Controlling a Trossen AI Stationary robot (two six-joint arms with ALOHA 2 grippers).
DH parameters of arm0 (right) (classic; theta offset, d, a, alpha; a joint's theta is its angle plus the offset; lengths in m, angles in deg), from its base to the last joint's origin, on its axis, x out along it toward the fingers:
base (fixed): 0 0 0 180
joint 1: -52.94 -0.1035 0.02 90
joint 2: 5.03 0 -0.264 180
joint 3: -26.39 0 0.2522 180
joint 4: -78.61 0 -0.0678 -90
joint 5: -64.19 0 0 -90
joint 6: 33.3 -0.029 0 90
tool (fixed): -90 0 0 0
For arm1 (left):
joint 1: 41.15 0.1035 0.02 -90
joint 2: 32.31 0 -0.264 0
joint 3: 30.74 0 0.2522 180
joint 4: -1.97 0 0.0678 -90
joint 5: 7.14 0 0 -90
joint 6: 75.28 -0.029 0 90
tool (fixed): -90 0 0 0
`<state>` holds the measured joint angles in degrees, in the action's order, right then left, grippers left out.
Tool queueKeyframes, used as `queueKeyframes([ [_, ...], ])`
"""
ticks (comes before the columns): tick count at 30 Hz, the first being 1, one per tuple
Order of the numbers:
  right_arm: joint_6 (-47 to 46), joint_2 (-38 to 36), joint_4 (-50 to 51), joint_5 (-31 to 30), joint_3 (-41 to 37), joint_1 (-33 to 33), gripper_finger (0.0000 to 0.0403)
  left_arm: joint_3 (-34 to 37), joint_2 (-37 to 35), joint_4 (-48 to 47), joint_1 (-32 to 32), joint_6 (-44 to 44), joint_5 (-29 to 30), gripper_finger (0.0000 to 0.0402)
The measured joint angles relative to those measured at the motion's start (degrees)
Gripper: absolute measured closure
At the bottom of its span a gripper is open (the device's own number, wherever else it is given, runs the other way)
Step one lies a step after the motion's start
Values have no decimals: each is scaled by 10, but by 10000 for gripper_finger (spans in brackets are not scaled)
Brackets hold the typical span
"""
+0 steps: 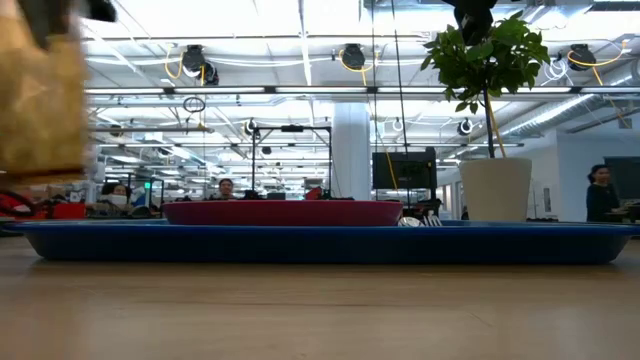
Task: Pick and place plate/cup/fork/spoon on tray
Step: Put the cup on the top left of the blue tray
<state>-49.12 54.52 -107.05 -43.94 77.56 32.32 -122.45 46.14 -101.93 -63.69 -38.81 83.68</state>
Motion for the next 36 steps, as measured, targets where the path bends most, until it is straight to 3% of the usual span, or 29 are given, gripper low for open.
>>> queueKeyframes([
  [5,0,0,0,0,0,0,277,0,-9,0,125,-20,52,394],
  [11,5,0,0,0,0,0,277,0,1,0,252,-125,52,394],
  [17,14,0,1,0,0,0,277,0,19,4,365,-157,53,394],
  [26,30,0,4,0,0,0,277,0,60,91,445,-234,53,394],
  [36,39,0,5,0,0,0,277,-50,117,89,479,-278,55,394],
])
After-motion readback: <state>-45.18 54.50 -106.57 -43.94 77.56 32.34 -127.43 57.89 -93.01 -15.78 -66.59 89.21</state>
